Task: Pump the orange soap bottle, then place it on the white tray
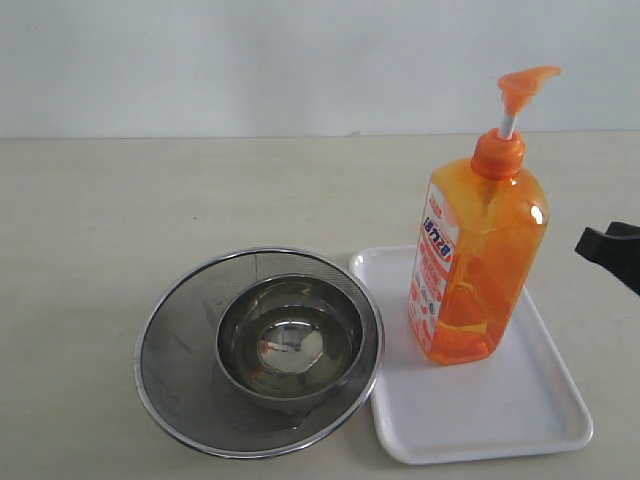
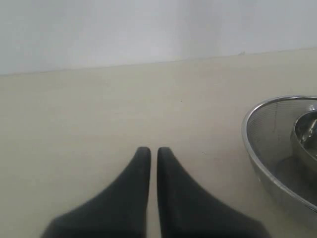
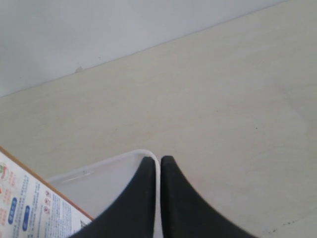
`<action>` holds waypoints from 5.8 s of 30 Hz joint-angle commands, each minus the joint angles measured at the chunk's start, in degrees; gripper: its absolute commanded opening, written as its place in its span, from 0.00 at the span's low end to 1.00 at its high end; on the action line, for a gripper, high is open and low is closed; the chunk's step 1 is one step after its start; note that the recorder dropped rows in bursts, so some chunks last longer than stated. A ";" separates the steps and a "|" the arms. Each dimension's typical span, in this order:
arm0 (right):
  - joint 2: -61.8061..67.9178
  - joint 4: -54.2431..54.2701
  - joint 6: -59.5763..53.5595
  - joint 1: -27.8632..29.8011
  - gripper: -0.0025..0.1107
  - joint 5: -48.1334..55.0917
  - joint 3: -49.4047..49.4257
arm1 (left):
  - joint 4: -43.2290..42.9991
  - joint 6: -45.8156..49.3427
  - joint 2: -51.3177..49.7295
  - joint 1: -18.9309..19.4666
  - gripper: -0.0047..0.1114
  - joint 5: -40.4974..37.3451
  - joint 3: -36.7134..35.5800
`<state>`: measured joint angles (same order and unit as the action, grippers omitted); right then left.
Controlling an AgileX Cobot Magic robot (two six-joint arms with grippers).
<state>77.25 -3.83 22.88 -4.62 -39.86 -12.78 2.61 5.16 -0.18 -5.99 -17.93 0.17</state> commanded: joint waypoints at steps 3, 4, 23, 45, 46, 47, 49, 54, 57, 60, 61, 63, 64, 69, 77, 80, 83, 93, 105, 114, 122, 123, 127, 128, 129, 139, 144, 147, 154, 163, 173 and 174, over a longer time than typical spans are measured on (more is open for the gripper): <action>-11.83 4.76 -4.01 0.06 0.02 14.50 0.10 | -0.20 -0.61 0.18 0.18 0.08 0.05 -0.17; -15.19 5.02 -4.58 0.06 0.02 16.50 0.10 | -0.30 -0.61 0.18 0.18 0.08 0.05 -0.17; -67.54 3.83 -10.46 0.06 0.02 46.68 3.07 | -0.30 -0.61 0.18 0.18 0.08 0.05 -0.17; -77.25 5.89 -8.19 0.06 0.02 43.43 10.95 | -0.30 -0.61 0.18 0.18 0.08 0.14 -0.17; -77.25 5.89 -8.19 0.06 0.02 43.43 10.95 | -0.30 -0.61 0.18 0.18 0.08 0.14 -0.17; -77.25 6.26 -8.20 0.06 0.02 43.32 10.95 | -0.30 -0.61 0.18 0.18 0.08 0.14 -0.17; -77.25 6.26 -8.20 0.06 0.02 41.99 10.95 | -0.30 -0.61 0.18 0.18 0.08 0.14 -0.17; -77.25 2.71 -8.43 0.06 0.02 41.59 11.65 | -0.30 -0.61 0.18 0.18 0.08 0.14 -0.17; -77.25 3.06 -8.43 0.06 0.02 41.59 12.78 | -0.30 -0.61 0.18 0.18 0.08 0.14 -0.17; -77.25 3.06 -8.55 0.06 0.02 46.02 12.78 | -0.30 -0.61 0.18 0.18 0.08 0.14 -0.17; -77.25 3.06 -8.66 0.06 0.02 46.63 12.78 | -0.30 -0.61 0.18 0.18 0.08 0.14 -0.17; -77.25 3.06 -10.35 0.06 0.02 47.15 12.78 | -0.30 -0.61 0.18 0.18 0.08 0.14 -0.17; -77.25 3.06 -12.38 0.06 0.02 47.92 12.78 | -0.30 -0.61 0.18 0.18 0.08 0.14 -0.17; -77.25 2.91 -24.18 0.06 0.02 53.60 12.78 | -0.30 -0.61 0.18 0.18 0.08 0.14 -0.17; -77.25 2.92 -24.02 0.06 0.02 59.70 12.78 | -0.30 -0.61 0.18 0.18 0.08 0.14 -0.17; -77.25 2.92 -23.43 0.06 0.02 60.19 12.78 | -0.30 -0.61 0.18 0.18 0.08 0.14 -0.17; -77.25 2.92 -23.43 0.06 0.02 60.33 12.78 | -0.30 -0.61 0.18 0.18 0.08 0.14 -0.17; -77.25 2.99 -18.87 0.06 0.02 60.41 12.78 | -0.30 -0.61 0.18 0.18 0.08 0.14 -0.17; -77.25 2.99 -18.87 0.06 0.02 60.41 12.78 | -0.30 -0.61 0.18 0.18 0.08 0.14 -0.17; -77.25 2.99 -18.87 0.06 0.02 60.41 12.78 | -0.30 -0.61 0.18 0.18 0.08 0.14 -0.17; -77.25 2.99 -18.91 0.06 0.02 60.29 12.78 | -0.30 -0.61 0.18 0.18 0.08 0.14 -0.17; -77.25 2.99 -18.91 0.06 0.02 60.29 12.78 | -0.30 -0.61 0.18 0.18 0.08 0.14 -0.17; -77.25 2.99 -18.91 0.06 0.02 60.29 12.78 | -0.30 -0.61 0.18 0.18 0.08 0.14 -0.17; -77.25 2.99 -18.91 0.06 0.02 60.29 12.78 | -0.30 -0.61 0.18 0.18 0.08 0.14 -0.17; -77.25 2.99 -18.91 0.06 0.02 60.29 12.78 | -0.30 -0.61 0.18 0.18 0.08 0.14 -0.17; -77.25 2.99 -18.91 0.06 0.02 60.29 12.78 | -0.30 -0.61 0.18 0.18 0.08 0.14 -0.17; -77.25 2.99 -18.91 0.06 0.02 60.29 12.78 | -0.30 -0.61 0.18 0.18 0.08 0.14 -0.17; -77.25 2.99 -18.91 0.06 0.02 60.29 12.78 | -0.30 -0.61 0.18 0.18 0.08 0.14 -0.17; -77.25 2.99 -18.91 0.06 0.02 60.29 12.78 | -0.30 -0.61 0.18 0.18 0.08 0.14 -0.17; -77.25 2.99 -18.91 0.06 0.02 60.29 12.78 | -0.30 -0.61 0.18 0.18 0.08 0.14 -0.17; -77.25 3.09 -18.91 0.06 0.02 60.29 12.78 | -0.30 -0.61 0.18 0.18 0.08 0.14 -0.17; -77.25 3.09 -18.91 0.06 0.02 60.29 12.78 | -0.30 -0.61 0.18 0.18 0.08 0.14 -0.17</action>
<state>0.27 -0.76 3.88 -4.62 20.60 0.07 2.38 5.16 -0.18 -5.99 -18.03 0.17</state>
